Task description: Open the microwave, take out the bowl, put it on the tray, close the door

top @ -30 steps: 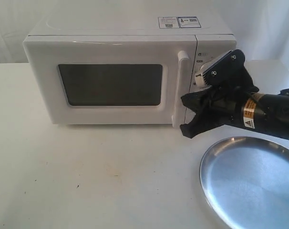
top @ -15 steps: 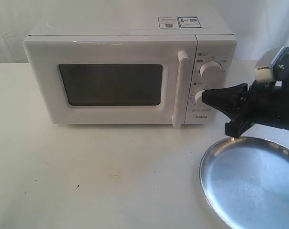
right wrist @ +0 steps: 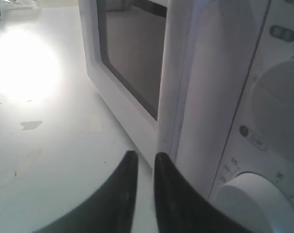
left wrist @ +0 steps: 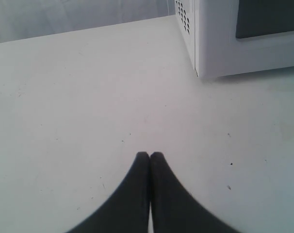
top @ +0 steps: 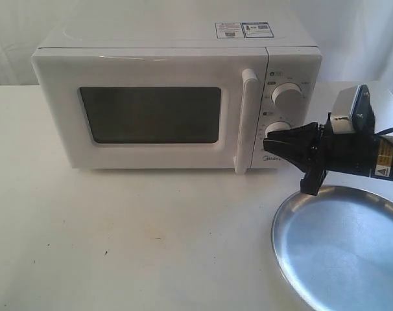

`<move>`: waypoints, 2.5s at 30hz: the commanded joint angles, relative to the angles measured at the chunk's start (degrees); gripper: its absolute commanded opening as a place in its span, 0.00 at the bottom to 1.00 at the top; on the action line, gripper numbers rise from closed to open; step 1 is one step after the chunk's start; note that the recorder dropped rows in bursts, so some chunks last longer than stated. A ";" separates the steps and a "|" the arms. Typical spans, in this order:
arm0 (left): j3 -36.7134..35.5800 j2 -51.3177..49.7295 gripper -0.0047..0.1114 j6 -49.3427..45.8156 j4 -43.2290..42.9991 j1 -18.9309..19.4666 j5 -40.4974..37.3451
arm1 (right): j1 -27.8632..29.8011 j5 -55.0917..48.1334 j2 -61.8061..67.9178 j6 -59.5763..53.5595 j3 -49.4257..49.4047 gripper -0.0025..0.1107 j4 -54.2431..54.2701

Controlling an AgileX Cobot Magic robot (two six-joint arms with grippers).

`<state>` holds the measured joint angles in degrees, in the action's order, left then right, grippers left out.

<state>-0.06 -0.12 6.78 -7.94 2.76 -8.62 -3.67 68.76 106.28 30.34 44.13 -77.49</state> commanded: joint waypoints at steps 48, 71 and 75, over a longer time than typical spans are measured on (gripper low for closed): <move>0.06 0.12 0.04 0.37 0.20 -0.05 0.07 | -7.44 -15.28 0.59 8.53 7.78 0.39 4.58; 0.06 0.12 0.04 0.37 0.20 -0.05 0.07 | -17.00 -6.29 0.43 5.00 9.48 0.21 2.74; 0.06 0.12 0.04 0.37 0.20 -0.05 0.07 | -17.00 -4.67 0.43 2.61 9.48 0.02 -1.16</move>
<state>-0.06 -0.12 6.78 -7.94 2.76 -8.62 -17.15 49.99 106.34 39.02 51.14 -71.78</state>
